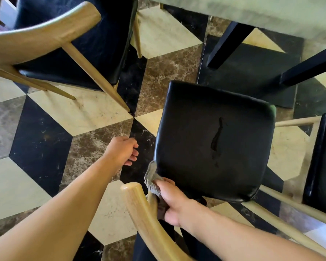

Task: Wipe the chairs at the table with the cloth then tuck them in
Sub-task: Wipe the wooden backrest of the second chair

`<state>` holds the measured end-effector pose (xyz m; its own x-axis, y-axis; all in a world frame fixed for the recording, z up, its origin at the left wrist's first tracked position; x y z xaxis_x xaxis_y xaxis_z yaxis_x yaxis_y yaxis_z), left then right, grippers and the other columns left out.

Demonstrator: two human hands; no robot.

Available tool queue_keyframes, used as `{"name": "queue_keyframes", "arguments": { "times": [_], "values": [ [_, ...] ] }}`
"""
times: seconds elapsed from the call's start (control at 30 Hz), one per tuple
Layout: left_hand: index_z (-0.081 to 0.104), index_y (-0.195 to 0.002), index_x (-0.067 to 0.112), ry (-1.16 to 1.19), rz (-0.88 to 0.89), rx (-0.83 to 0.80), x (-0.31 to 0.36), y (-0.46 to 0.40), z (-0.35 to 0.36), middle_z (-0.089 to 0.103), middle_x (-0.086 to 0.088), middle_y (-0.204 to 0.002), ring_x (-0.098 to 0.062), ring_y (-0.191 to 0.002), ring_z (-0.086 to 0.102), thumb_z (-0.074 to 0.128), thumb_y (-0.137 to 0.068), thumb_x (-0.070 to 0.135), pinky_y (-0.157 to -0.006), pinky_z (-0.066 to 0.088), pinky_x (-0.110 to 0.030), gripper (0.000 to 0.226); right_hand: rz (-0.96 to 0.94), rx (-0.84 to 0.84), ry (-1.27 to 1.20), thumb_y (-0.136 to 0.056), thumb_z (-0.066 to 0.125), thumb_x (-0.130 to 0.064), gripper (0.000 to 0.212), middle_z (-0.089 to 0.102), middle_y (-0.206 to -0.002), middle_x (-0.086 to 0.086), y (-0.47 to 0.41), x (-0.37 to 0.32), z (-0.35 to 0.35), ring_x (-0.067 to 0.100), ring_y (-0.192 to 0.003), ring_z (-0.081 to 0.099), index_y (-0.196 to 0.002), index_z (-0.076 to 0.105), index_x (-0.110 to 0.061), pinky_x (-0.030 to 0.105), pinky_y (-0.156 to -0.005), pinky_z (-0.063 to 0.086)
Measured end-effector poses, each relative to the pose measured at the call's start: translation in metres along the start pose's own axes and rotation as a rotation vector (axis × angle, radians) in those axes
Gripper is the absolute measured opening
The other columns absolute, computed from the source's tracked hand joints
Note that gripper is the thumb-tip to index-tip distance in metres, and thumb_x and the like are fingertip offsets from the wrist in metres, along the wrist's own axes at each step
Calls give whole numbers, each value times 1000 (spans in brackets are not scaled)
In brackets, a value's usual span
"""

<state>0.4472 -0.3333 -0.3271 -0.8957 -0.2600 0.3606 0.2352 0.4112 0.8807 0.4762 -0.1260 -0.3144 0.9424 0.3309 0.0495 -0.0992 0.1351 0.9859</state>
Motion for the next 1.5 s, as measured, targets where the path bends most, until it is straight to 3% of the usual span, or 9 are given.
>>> {"name": "queue_keyframes", "arguments": {
  "times": [0.23, 0.5, 0.67, 0.77, 0.83, 0.93, 1.07, 1.2, 1.5],
  "values": [
    [66, -92, 7, -17, 10, -13, 9, 1, 8, 67, -9, -70, -24, -62, 62, 52, -99, 15, -54, 48, -30, 17, -108, -5, 404, -72, 79, -32, 41, 74, -101, 5, 29, -17, 3, 21, -89, 74, -107, 60, -37, 40, -80, 64],
    [69, -91, 10, -209, 63, -66, 17, -14, 30, 70, -7, -71, -20, -58, 63, 53, -96, 17, -55, 51, -29, 18, -484, 276, 1137, -87, 62, -41, 48, 62, -126, 6, -38, -71, -1, 28, -111, 63, -130, 46, -30, 40, -97, 51],
    [71, -90, 3, -229, 123, 13, 18, -25, 17, 74, -14, -72, -29, -63, 70, 52, -93, 19, -63, 60, -37, 25, -1052, 258, 1407, -87, 66, -38, 61, 52, -129, 4, -11, -125, 24, 29, -105, 61, -140, 37, -31, 47, -84, 56],
    [71, -93, 2, -151, 109, 67, 9, -31, 5, 69, -14, -67, -28, -62, 64, 51, -93, 21, -63, 55, -37, 27, -1307, 459, 1626, -90, 64, -38, 60, 53, -132, 5, -6, -170, 38, 30, -111, 52, -146, 44, -27, 49, -84, 53],
    [71, -92, 4, -107, 115, 102, 5, -35, -3, 68, -11, -67, -29, -65, 63, 50, -92, 24, -65, 54, -39, 29, -1224, 521, 1775, -94, 58, -40, 56, 53, -136, 3, -23, -192, 43, 31, -116, 46, -147, 43, -30, 51, -91, 49],
    [70, -91, 2, -88, 116, 131, -2, -41, -11, 68, -12, -72, -32, -72, 66, 50, -91, 27, -77, 59, -47, 32, -1048, 303, 2034, -94, 47, -40, 42, 58, -131, 3, -56, -175, 53, 31, -119, 42, -136, 47, -33, 45, -88, 43],
    [68, -97, -6, -150, 116, 105, -18, -51, -11, 66, -13, -76, -26, -69, 60, 51, -91, 25, -76, 59, -51, 36, -1067, -49, 2373, -95, 43, -46, 41, 67, -115, 2, -73, -87, 58, 28, -113, 47, -129, 59, -33, 41, -78, 33],
    [69, -96, -8, -182, 119, 95, -25, -62, -11, 73, -24, -86, -25, -67, 59, 51, -91, 23, -75, 59, -53, 35, -1133, -121, 2432, -91, 51, -43, 36, 68, -98, 3, -80, -92, 61, 27, -106, 48, -121, 65, -27, 42, -80, 38],
    [72, -88, 1, -177, 90, 79, -22, -85, -9, 75, -19, -88, -40, -86, 72, 54, -93, 22, -80, 61, -54, 28, -1000, 573, 2435, -91, 62, -37, 38, 63, -120, 10, -109, -243, 92, 33, -123, 46, -128, 53, -32, 45, -93, 37]
  ]
}}
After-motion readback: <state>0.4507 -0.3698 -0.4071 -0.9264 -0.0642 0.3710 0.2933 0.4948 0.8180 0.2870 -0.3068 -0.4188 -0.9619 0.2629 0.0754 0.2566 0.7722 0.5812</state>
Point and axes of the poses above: each hand's wrist, its own y-axis away from the middle knuckle, its own z-axis out of the palm, x = y × z, the point moved 8 cm from there along -y, towards the middle knuckle
